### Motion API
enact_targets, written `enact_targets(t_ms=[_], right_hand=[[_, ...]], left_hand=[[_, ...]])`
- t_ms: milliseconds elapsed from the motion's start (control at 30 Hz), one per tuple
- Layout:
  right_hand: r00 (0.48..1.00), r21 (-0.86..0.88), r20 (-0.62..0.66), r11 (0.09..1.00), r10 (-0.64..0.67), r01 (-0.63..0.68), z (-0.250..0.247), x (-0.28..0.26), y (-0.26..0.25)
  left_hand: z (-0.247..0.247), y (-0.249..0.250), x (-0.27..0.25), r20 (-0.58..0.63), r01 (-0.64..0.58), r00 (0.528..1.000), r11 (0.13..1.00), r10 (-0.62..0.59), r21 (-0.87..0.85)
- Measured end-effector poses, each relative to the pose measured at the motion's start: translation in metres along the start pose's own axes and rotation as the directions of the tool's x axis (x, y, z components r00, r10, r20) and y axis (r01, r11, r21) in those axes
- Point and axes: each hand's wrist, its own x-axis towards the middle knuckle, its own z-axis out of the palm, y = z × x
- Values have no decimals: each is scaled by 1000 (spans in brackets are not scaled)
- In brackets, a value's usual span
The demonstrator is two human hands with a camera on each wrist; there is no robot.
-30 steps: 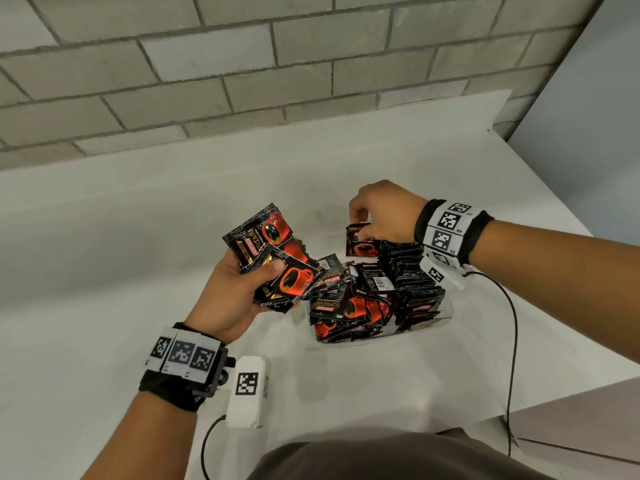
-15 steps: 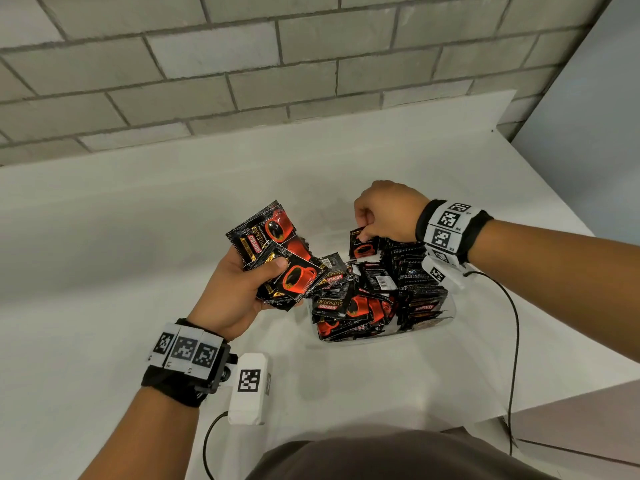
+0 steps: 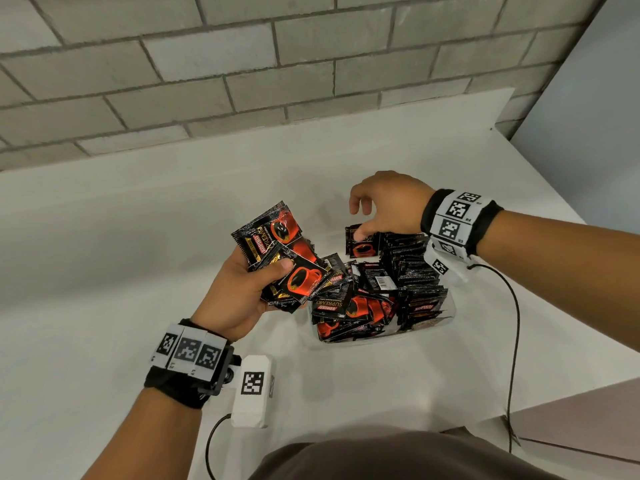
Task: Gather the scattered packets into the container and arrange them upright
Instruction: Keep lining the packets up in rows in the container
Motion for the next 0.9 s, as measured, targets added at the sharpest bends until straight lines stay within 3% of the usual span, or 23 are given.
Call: enact_targets(t_ms=[133, 300, 433, 733, 900], right_hand=[[993, 240, -95, 966, -77, 98, -17, -19, -23], [974, 472, -214, 865, -74, 169, -15, -38, -45], [970, 443, -164, 865, -177, 233, -8, -42, -42], [995, 547, -101, 834, -19, 71, -9, -49, -31], [960, 528, -265, 847, 91, 65, -10, -44, -21]], left_hand=[[9, 2, 2, 25, -11, 1000, 1000, 11, -4], [26, 4, 4, 122, -1, 993, 1000, -1, 12], [39, 0, 4, 235, 23, 971, 998, -36, 60], [36, -1, 6, 207, 44, 977, 999, -48, 28], [38, 1, 7, 175, 42, 983, 999, -47, 31]])
